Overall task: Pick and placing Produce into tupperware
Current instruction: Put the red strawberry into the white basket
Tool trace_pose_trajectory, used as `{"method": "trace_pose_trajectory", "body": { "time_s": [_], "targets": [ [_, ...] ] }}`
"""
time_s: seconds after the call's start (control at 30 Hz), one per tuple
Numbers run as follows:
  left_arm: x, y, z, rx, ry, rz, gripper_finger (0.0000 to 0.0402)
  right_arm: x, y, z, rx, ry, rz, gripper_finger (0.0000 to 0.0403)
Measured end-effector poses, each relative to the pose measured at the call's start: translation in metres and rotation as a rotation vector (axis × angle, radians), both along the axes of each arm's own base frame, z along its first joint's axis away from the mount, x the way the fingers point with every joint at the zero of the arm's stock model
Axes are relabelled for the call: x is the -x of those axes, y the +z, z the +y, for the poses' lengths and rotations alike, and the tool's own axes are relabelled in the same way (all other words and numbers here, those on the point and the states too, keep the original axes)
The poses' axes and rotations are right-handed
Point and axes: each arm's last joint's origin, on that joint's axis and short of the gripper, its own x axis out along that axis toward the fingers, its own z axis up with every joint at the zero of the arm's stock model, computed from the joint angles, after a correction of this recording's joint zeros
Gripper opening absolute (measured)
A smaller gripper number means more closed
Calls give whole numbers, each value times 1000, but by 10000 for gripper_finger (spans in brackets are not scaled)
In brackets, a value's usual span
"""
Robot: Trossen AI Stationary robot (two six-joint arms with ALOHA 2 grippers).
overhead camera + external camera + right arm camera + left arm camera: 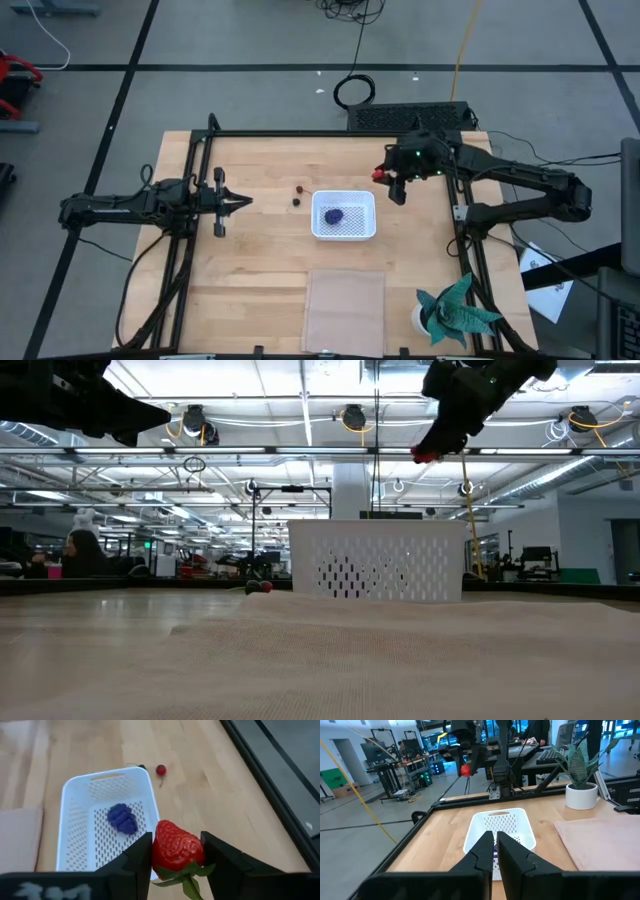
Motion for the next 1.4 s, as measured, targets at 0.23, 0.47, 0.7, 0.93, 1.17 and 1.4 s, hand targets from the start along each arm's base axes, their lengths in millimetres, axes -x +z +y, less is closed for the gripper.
{"method": "trace_pose_trajectory", "body": {
  "time_s": [0.23,0.47,0.7,0.93,1.17,1.4],
  "targets": [
    [0,0,0,-4,0,0,26,-25,-2,-1,-16,93,-68,137],
    [0,0,0,-5,0,2,26,-57,-5,-11,-38,125,-21,136],
    [0,-1,0,-4,0,9,26,-79,-1,-19,-35,159,62,135],
    [0,-1,0,-4,0,9,26,-87,-14,-21,-74,180,196,138],
    [0,-1,0,-4,0,9,26,-92,-32,-16,-85,233,304,136],
    [0,-1,0,-4,0,10,26,-104,-47,-2,-72,316,353,136]
  ]
}}
